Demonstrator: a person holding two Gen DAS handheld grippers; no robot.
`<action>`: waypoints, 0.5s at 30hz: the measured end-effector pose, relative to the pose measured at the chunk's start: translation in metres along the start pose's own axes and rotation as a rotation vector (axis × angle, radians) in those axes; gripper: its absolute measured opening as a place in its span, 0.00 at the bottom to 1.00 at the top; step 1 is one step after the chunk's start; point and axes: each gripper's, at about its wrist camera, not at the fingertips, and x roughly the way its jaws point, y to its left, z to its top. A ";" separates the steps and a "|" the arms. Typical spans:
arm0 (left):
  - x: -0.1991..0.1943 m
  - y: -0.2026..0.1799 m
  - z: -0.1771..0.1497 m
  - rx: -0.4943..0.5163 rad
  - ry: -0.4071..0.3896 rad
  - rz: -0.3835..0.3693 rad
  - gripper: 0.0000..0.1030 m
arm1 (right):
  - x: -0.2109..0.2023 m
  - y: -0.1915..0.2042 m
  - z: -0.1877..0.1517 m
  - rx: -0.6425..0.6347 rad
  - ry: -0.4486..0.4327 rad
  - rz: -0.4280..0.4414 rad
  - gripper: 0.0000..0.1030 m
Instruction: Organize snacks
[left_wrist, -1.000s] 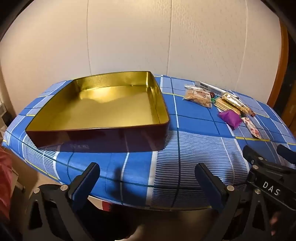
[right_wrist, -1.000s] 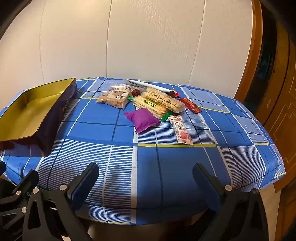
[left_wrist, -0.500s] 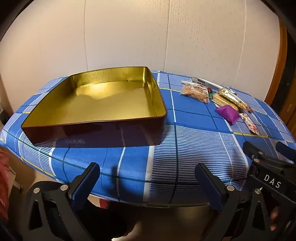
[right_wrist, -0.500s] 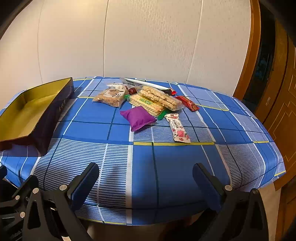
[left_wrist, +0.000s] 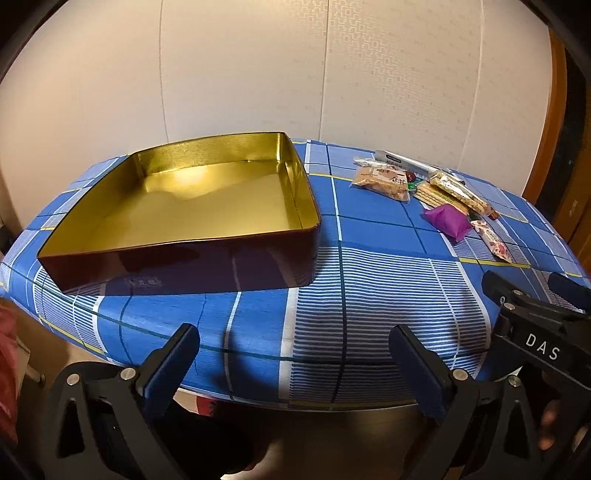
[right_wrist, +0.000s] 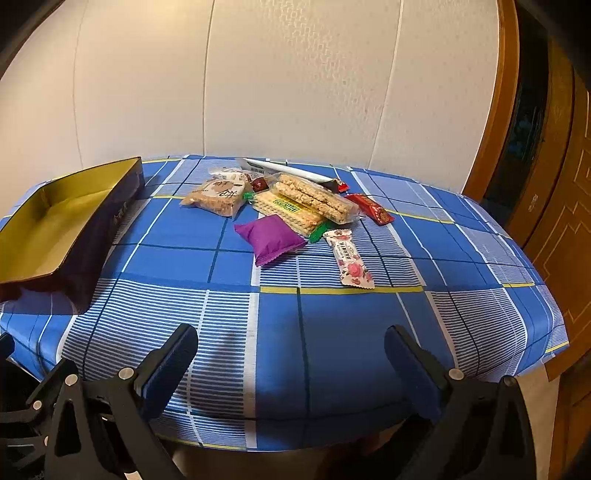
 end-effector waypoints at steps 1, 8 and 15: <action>0.000 0.000 0.000 0.000 0.001 -0.001 1.00 | 0.000 0.000 0.000 0.001 0.000 -0.002 1.00; 0.001 -0.004 -0.001 0.010 0.004 -0.005 1.00 | 0.002 -0.003 -0.001 0.005 -0.001 -0.004 1.00; 0.002 -0.005 -0.002 0.017 0.009 -0.012 1.00 | 0.003 -0.005 -0.001 0.012 0.003 -0.004 1.00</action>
